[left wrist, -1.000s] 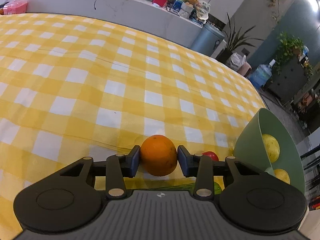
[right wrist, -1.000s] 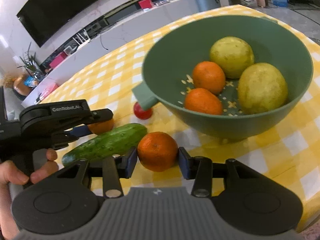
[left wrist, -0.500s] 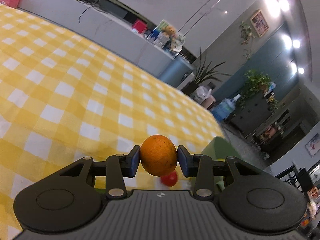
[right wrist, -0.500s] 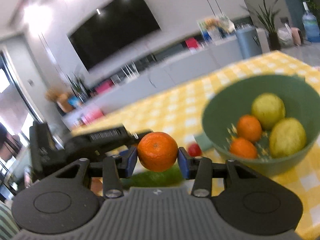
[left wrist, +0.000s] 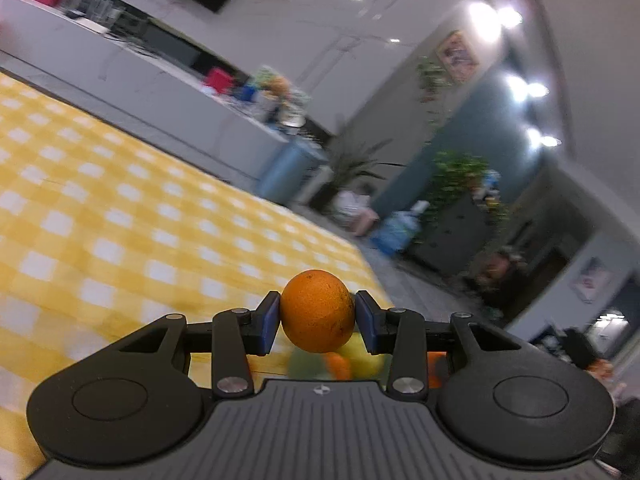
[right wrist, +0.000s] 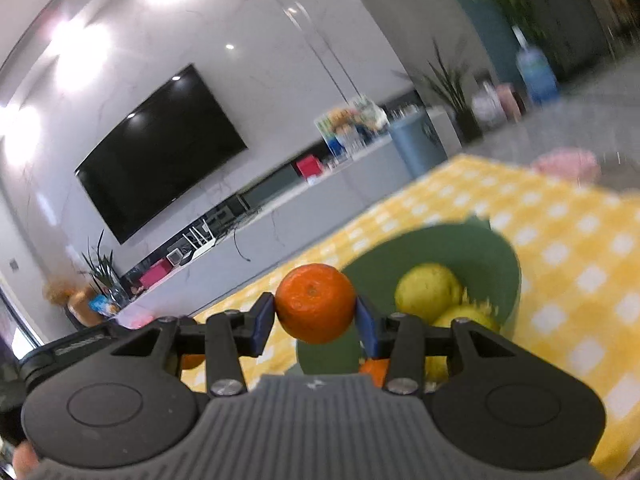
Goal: Organize fruits
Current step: 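Carry both oranges over the green colander and open both tools inside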
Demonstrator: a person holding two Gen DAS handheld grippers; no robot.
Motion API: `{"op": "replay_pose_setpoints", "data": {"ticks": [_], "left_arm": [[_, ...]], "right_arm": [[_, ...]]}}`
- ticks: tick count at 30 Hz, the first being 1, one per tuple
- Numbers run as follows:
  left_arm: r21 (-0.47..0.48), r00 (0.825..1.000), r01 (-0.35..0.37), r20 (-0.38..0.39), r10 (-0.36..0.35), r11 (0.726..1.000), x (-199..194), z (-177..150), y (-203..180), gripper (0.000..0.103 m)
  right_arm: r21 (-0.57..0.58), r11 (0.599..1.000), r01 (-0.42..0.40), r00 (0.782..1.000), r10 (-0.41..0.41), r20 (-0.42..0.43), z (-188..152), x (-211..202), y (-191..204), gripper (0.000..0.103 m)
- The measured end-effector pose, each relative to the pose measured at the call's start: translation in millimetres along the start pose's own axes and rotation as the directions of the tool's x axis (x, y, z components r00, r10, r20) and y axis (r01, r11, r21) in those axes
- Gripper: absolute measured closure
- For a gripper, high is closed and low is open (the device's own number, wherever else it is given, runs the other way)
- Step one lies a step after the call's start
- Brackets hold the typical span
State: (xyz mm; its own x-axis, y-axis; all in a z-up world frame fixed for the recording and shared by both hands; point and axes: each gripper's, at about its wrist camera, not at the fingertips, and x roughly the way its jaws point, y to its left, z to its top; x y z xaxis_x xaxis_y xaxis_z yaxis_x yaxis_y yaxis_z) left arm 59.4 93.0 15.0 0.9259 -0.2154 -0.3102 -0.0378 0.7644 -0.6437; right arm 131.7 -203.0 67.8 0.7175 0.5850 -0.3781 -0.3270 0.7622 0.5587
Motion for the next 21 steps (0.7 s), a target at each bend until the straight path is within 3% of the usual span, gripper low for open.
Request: {"op": "replay_pose_setpoints", "data": {"ticks": [4, 9, 14, 17, 21], "left_arm": [[-0.032, 0.994, 0.106, -0.031, -0.107, 0.994, 14.1, -7.9, -3.4, 0.058], [-0.011, 0.993, 0.111, -0.035, -0.111, 0.994, 25.7, -10.4, -5.3, 0.059], [-0.054, 0.984, 0.179, -0.014, -0.180, 0.982, 23.1, -8.7, 1.1, 0.059], [-0.050, 0.984, 0.174, -0.025, -0.176, 0.983, 28.1, -8.7, 1.1, 0.059], [-0.018, 0.992, 0.097, -0.078, -0.098, 0.995, 38.7, -18.6, 0.9, 0.059]], "right_arm": [[0.123, 0.992, -0.002, 0.998, 0.010, -0.066, 5.0, 11.6, -16.6, 0.061], [0.168, 0.984, 0.056, 0.991, -0.034, -0.126, 5.3, 22.8, -27.8, 0.060], [0.171, 0.979, 0.111, 0.983, -0.083, -0.166, 5.5, 31.2, -31.7, 0.060], [0.146, 0.983, 0.113, 0.984, -0.091, -0.150, 6.6, 30.3, -32.5, 0.048], [0.178, 0.979, 0.104, 0.985, -0.077, -0.151, 7.5, 26.2, -36.6, 0.049]]}}
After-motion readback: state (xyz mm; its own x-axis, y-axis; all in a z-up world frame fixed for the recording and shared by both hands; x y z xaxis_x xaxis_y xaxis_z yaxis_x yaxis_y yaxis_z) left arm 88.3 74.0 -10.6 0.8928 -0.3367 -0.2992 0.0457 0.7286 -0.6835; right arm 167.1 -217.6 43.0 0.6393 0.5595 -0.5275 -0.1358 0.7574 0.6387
